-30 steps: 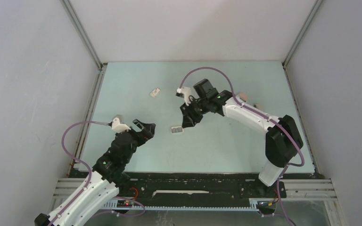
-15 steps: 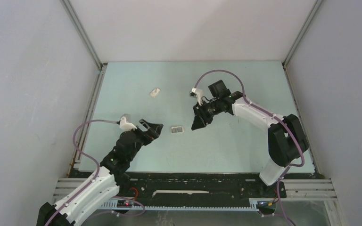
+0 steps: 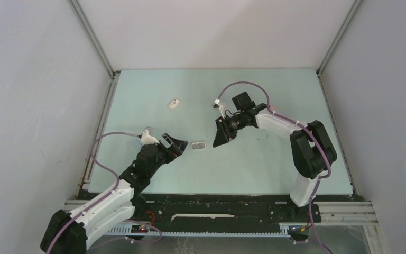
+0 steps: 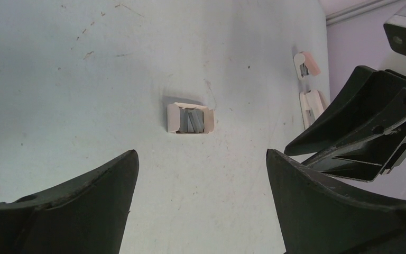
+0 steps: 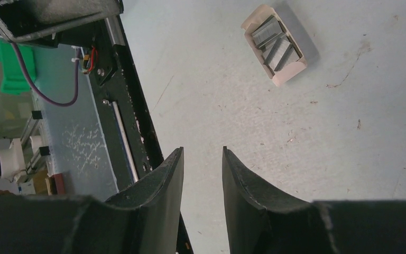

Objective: Unload the staples from the stapler
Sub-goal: Adjust the staple box at the center of the board.

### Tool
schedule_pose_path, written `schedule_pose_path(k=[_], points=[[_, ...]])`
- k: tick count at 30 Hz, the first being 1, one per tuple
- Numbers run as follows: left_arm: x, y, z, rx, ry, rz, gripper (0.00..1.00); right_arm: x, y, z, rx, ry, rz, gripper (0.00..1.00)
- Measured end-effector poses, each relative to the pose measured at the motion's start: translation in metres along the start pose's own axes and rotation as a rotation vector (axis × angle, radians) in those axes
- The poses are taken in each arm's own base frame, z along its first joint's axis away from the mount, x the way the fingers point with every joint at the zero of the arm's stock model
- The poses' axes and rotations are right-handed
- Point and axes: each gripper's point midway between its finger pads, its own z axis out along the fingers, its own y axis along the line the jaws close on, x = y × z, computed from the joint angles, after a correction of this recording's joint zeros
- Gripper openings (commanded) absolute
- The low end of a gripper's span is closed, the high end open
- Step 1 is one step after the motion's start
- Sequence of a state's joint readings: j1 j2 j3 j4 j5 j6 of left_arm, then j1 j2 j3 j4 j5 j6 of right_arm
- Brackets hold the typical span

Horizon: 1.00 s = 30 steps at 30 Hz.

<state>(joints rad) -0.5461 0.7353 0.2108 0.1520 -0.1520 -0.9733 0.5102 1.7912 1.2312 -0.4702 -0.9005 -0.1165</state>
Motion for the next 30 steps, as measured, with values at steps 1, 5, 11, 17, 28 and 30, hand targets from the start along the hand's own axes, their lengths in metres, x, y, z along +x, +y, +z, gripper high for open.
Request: schedule_pose_path(k=[1,5,11,17,28,30], points=[[0.001,0.001,0.001,-0.002,0.006,-0.003,0.95,0.0,-0.001,0.001,0.0,0.001,0.005,0.41],[0.006,0.002,0.005,-0.006,0.028,-0.005,0.95,0.0,-0.002,0.002,0.0,0.0,0.018,0.41],[0.012,0.004,0.009,-0.011,0.054,-0.011,0.94,0.0,-0.003,0.004,-0.001,-0.001,0.023,0.41],[0.014,0.005,0.011,-0.01,0.063,-0.012,0.93,0.0,-0.005,0.005,0.005,0.001,0.03,0.41],[0.023,0.009,0.017,-0.022,0.098,-0.013,0.89,0.004,-0.013,0.013,0.035,0.016,0.051,0.41],[0.025,0.011,0.018,-0.027,0.104,-0.015,0.87,0.004,-0.013,0.013,0.038,0.016,0.052,0.41]])
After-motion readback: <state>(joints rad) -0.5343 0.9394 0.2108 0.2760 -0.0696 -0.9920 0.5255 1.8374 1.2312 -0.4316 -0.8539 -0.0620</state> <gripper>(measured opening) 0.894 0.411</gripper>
